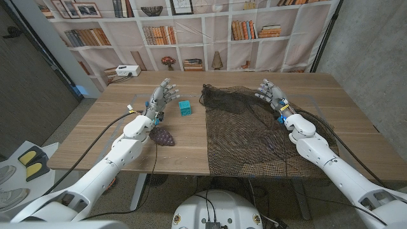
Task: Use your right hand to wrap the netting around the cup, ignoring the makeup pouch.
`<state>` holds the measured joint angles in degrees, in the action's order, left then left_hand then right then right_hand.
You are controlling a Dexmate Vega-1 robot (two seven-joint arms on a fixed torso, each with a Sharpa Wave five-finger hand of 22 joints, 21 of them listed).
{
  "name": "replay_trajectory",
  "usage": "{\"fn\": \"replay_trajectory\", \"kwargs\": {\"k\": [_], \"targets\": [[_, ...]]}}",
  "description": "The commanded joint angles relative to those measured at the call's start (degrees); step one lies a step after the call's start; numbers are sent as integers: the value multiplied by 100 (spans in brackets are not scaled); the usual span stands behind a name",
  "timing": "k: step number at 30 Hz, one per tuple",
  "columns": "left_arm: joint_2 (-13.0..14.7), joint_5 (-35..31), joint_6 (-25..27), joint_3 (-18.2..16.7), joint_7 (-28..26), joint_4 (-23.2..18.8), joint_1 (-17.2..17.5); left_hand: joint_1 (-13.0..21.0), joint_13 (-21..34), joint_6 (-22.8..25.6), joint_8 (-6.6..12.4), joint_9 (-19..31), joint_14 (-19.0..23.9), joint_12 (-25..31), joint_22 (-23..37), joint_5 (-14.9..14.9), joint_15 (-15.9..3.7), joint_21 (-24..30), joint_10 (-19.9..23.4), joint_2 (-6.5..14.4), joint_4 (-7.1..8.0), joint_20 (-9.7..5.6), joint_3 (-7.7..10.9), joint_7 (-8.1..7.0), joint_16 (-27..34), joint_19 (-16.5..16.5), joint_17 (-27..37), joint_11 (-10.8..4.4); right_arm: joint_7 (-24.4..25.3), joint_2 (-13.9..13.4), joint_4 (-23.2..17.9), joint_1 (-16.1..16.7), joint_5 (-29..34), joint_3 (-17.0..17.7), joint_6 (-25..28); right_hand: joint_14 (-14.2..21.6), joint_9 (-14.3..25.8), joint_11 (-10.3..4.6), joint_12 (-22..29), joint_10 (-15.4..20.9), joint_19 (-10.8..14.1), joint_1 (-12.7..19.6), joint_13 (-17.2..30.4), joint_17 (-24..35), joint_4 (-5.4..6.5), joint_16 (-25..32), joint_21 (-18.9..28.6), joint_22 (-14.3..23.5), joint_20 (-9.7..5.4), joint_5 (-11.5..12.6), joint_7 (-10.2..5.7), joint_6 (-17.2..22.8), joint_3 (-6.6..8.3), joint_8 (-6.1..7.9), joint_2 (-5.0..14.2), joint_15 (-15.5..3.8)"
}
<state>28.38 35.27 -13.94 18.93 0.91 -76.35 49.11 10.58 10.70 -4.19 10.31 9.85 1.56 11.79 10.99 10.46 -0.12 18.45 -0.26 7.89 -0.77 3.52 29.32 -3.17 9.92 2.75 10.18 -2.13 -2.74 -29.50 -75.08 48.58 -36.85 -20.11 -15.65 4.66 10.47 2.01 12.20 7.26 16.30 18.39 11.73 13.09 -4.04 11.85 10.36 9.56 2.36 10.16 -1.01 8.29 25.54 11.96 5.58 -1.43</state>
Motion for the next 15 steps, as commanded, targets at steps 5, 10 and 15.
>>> {"fn": "replay_trajectory", "kwargs": {"k": [5,10,15], "targets": [[-464,-407,319,-643,590,-24,157,-47,-50,-296,-64,-8,-935,-177,-25,57,-71,-274,-704,115,107,-457,80,208,-39,-493,-15,-29,-341,261,45,53,447,329,6,-129,2,-11,-78,-115,-32,54,-35,-99,-87,-71,34,22,-138,15,91,-188,-27,-109,61,0],[-570,-546,429,-805,468,-143,267,-24,-46,-291,-16,-6,-833,-92,-20,11,96,-282,-636,-63,24,8,35,116,32,-403,-38,29,-12,169,-242,50,983,230,158,-206,7,110,-102,-138,-242,177,-49,-184,-264,-83,10,36,300,-1,51,-153,-36,-84,37,428],[-581,-886,574,-914,24,-450,446,17,-26,120,103,10,-649,24,12,-10,311,-313,-355,-37,-25,292,71,-170,76,-405,-28,275,227,82,-437,-21,1493,89,263,-179,14,171,-91,-121,-284,213,-45,-190,-305,-58,26,48,447,4,-51,-65,-33,-52,57,492]]}}
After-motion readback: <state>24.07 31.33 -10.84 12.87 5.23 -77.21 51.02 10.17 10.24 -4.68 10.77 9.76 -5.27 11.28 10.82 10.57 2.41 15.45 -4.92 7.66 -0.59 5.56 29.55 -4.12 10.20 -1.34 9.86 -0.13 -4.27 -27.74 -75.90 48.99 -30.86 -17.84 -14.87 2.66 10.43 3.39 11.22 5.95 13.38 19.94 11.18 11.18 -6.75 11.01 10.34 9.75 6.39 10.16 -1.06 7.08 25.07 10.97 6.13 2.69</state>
